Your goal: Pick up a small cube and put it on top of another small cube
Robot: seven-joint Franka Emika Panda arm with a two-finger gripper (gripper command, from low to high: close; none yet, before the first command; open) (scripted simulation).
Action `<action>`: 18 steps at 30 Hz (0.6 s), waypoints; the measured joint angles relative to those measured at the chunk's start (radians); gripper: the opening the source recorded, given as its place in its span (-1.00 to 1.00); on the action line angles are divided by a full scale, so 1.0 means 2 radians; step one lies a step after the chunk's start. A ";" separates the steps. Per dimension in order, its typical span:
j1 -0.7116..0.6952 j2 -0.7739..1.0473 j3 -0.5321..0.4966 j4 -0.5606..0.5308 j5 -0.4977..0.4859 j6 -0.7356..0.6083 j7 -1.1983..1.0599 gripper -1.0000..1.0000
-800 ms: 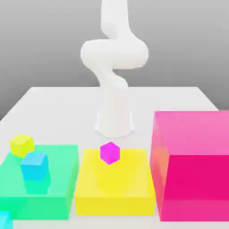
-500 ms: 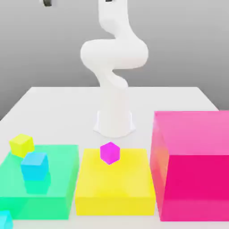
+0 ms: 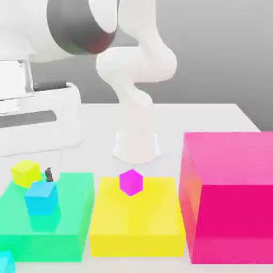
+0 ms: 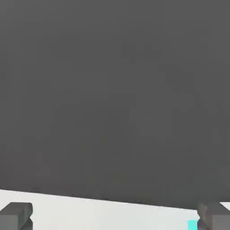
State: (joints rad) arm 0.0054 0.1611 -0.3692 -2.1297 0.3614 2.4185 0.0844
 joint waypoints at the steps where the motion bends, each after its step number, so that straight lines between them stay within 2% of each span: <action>1: -0.005 0.017 0.000 0.003 0.002 0.003 -0.011 0.00; 11: -0.058 0.169 -0.011 0.029 -0.011 0.050 -0.090 0.00; 14: -0.078 0.223 0.010 0.042 0.011 0.087 -0.110 0.00; 15: -0.083 0.236 0.017 0.045 0.017 0.097 -0.114 -1.00; 18: -0.084 0.236 0.017 0.045 0.017 0.096 -0.115 -1.00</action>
State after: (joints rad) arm -0.1617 0.6325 -0.3351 -2.0394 0.3958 2.6106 -0.1448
